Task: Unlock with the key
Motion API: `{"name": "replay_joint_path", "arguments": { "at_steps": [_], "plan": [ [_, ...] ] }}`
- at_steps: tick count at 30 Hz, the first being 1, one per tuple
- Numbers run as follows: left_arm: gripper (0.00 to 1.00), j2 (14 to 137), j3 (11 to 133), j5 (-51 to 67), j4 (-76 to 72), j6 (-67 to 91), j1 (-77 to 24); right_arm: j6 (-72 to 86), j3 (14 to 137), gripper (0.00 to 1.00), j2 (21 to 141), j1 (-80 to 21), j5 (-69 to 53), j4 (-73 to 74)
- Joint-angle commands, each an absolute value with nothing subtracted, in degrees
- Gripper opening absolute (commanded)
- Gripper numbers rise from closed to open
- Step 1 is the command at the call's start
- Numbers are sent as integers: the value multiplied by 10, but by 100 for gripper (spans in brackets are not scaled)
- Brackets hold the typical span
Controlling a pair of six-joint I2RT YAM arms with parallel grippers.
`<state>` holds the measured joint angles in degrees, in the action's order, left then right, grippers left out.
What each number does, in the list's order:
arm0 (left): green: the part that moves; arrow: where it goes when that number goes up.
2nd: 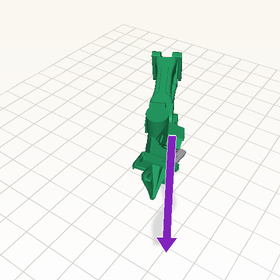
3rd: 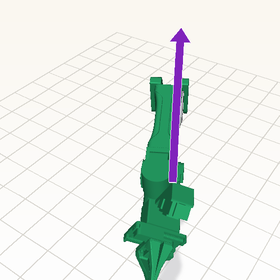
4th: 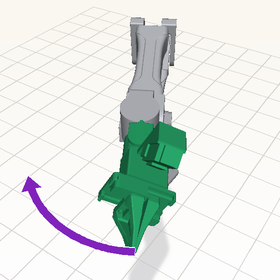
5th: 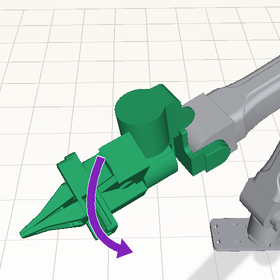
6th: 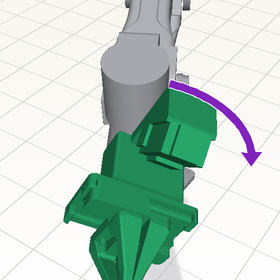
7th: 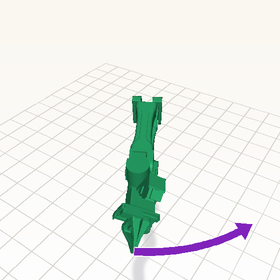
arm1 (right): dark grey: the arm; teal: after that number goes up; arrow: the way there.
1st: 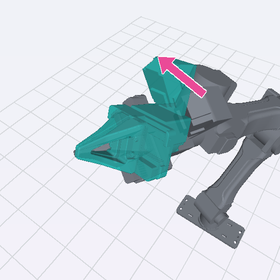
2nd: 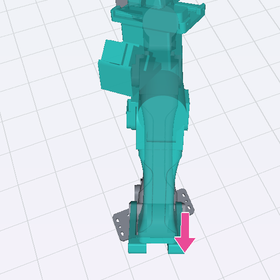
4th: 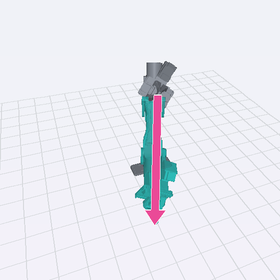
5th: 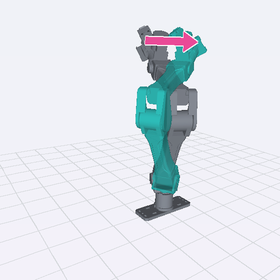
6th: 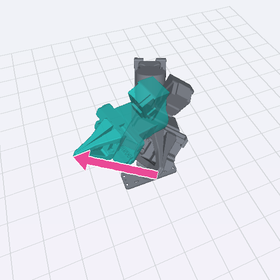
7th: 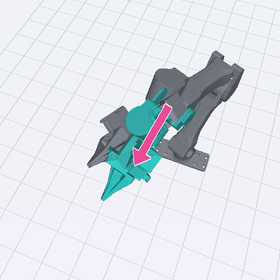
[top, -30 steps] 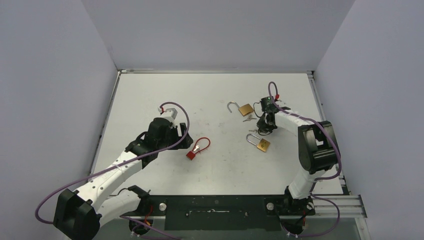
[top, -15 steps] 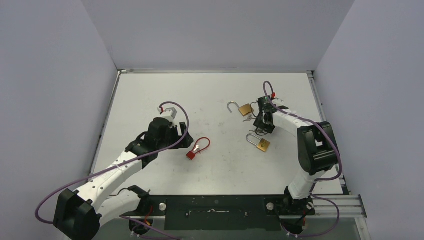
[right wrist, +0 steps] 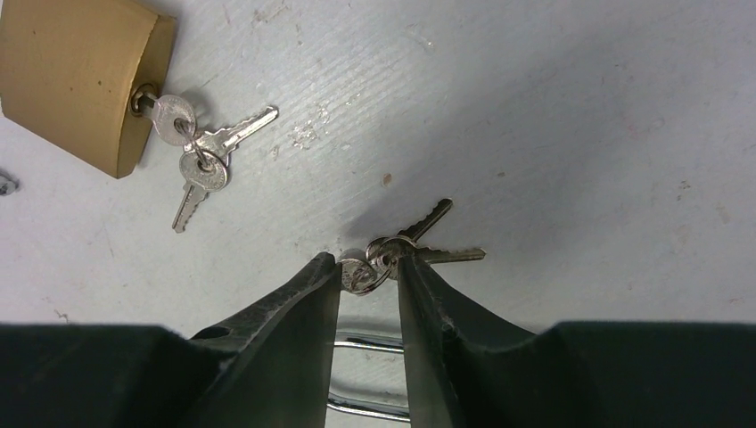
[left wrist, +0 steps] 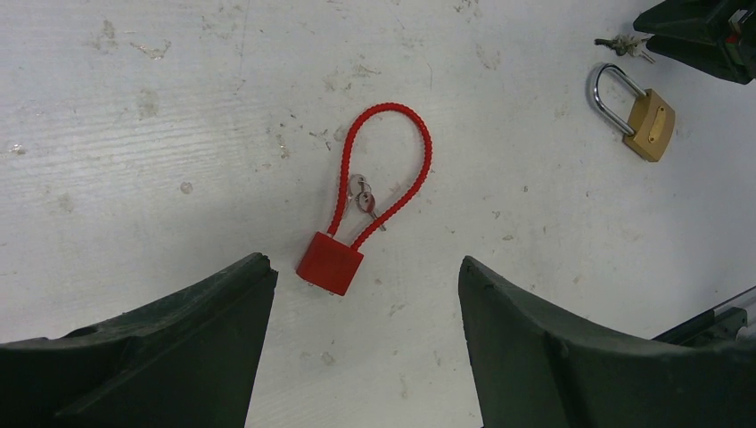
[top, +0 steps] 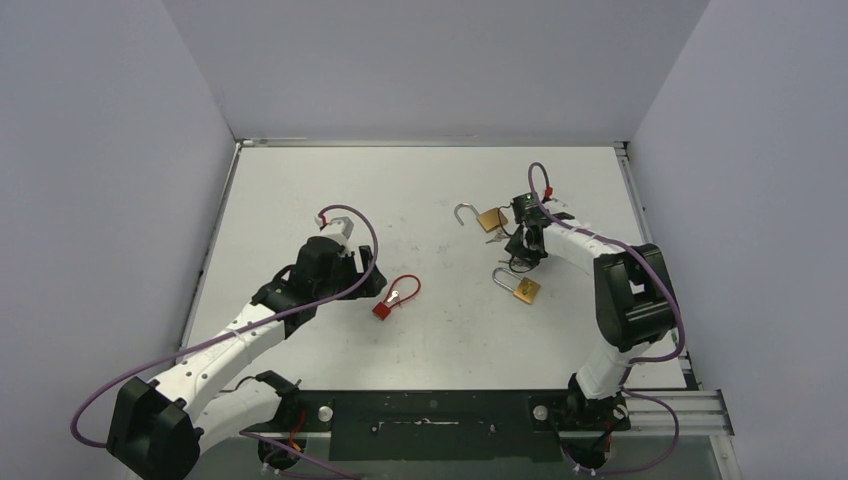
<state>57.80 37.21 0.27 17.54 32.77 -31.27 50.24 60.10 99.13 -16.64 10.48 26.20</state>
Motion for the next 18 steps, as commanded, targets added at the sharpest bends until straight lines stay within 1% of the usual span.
{"name": "replay_joint_path", "arguments": {
  "at_steps": [1,6,8,13,16,18],
  "plan": [
    [73,571,374,-10,155,329,-308,518,606,31,999,-172,106,256],
    [73,571,374,-13,156,326,-307,521,608,28,1009,-173,98,255],
    [73,572,374,-13,156,326,-307,520,611,24,1016,-173,101,254],
    [73,573,377,-11,156,325,-305,514,622,12,1035,-173,104,257],
    [73,571,377,-11,157,325,-303,503,626,0,1034,-173,106,257],
    [73,571,378,-10,156,330,-303,487,627,0,1023,-174,114,256]
  ]
}}
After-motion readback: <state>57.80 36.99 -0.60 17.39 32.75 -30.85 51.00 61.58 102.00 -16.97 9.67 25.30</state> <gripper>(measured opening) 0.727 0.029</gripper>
